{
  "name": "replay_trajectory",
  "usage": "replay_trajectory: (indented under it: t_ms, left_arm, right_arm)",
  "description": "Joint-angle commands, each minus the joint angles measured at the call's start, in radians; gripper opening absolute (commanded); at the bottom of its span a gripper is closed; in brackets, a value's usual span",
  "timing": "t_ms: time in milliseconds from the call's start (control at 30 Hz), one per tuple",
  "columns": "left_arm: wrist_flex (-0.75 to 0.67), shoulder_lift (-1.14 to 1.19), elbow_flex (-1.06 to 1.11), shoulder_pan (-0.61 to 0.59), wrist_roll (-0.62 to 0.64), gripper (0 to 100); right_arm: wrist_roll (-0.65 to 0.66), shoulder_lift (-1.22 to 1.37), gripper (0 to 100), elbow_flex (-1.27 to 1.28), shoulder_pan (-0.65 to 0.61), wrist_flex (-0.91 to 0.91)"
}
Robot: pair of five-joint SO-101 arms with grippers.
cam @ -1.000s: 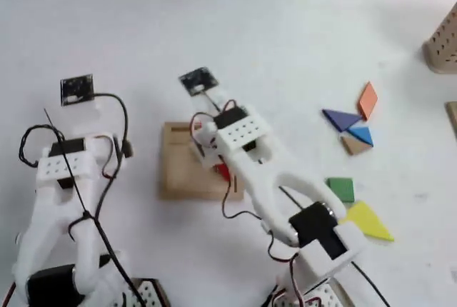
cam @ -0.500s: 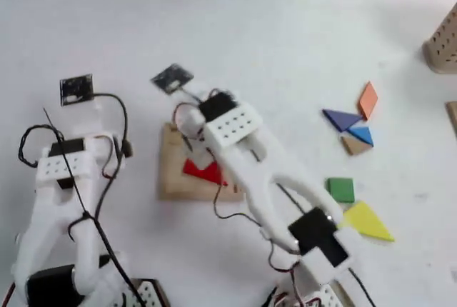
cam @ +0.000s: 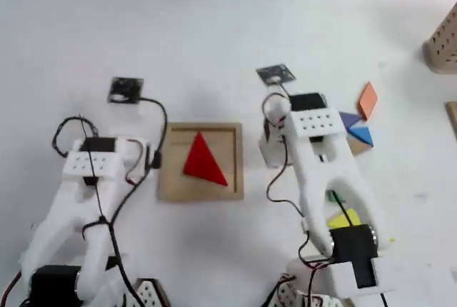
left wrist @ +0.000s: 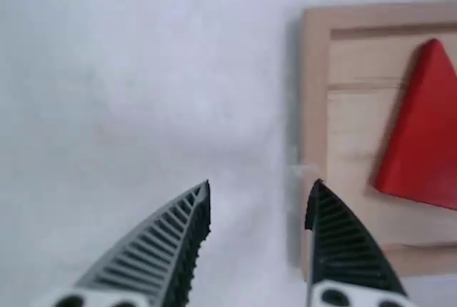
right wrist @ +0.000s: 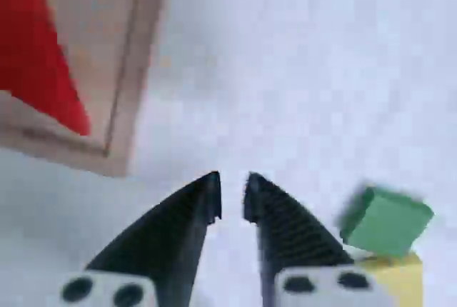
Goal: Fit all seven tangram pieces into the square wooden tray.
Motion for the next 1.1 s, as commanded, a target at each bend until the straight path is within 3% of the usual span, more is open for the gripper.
replay_trajectory:
  t_ms: [0,200,400,567,800,967,1067]
  left_arm:
    - [0.046,-0.039,-0.051,0.147,-0.009,21]
    - [0.061,-0.039,-0.051,0.338,-0.005,2]
    - [0.064,-0.039,-0.051,0.460,-0.012,2]
    - [0.052,-0.039,-0.051,0.590,-0.014,2]
    - [-0.055,-0.028,-0.009,0.653,-0.003,2]
    - [-0.127,-0.027,0.035,0.653,0.006,2]
    - [-0.137,-0.008,0.034,0.654,0.081,2]
  right_arm:
    - [0.044,-0.045,2.2,0.132,0.062,-0.113]
    - [0.052,-0.082,1.8,0.264,0.171,-0.229]
    - [0.044,-0.321,1.8,0.381,0.246,-0.243]
    - [0.054,-0.501,1.8,0.476,0.403,-0.246]
    - [0.130,-0.417,1.9,0.471,0.596,-0.245]
    - [0.130,-0.332,1.9,0.420,0.622,-0.243]
    - [0.130,-0.292,1.9,0.402,0.625,-0.240]
